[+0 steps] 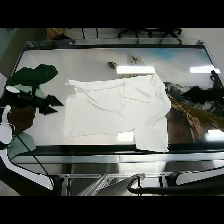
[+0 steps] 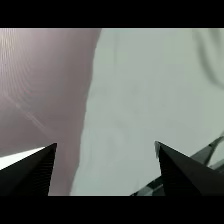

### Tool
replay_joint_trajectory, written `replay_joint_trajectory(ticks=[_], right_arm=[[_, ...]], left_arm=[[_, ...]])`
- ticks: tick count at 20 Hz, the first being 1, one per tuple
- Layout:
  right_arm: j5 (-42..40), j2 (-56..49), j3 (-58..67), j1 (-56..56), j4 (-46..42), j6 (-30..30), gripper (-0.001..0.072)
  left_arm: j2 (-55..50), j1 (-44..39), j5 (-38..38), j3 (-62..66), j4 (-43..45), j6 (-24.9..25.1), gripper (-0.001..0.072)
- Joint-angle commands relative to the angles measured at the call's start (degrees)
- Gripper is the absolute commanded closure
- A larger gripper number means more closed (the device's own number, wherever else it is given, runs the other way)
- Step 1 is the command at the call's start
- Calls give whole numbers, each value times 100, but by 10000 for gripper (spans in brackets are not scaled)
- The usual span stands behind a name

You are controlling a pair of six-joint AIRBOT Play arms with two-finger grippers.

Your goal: Fold the shirts.

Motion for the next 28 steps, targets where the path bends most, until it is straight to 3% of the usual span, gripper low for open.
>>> replay_joint_trajectory(ticks=[1,2,4,6,14,20,21,22,24,25,26,27,28], right_arm=[[35,654,-1130,-629,-424,118,419],[42,695,-1322,-734,-422,61,417],[33,699,-1650,-787,-428,-57,407],[-20,691,-1976,-710,-431,-168,247],[-332,127,-2516,181,-354,-485,242],[-898,-162,-2516,970,-269,-549,265],[-931,-160,-2514,1012,-267,-555,375],[-938,-160,-2514,1014,-221,-638,422],[-938,-157,-2514,1005,-162,-636,425],[-927,-157,-2514,1008,-162,-636,524],[-890,-157,-2514,1008,-120,-636,600],[-848,-151,-2511,1008,-46,-638,659],[-730,-133,-2483,1005,87,-726,699]], left_arm=[[378,42,439,-1641,24,422,23],[422,7,518,-1888,-227,605,104],[487,-90,516,-2166,-791,857,111],[575,-278,463,-2371,-841,892,112],[616,-671,-13,-2446,-656,866,113],[616,-195,-304,-2448,-420,782,113],[616,-107,-289,-2448,-260,719,113],[616,-11,-282,-2448,-164,684,113],[616,52,-210,-2448,-254,678,115],[616,31,-133,-2448,-326,682,226],[616,-35,-79,-2448,-420,756,519],[619,-114,-48,-2444,-435,831,694],[649,-219,33,-2446,-433,826,695]])
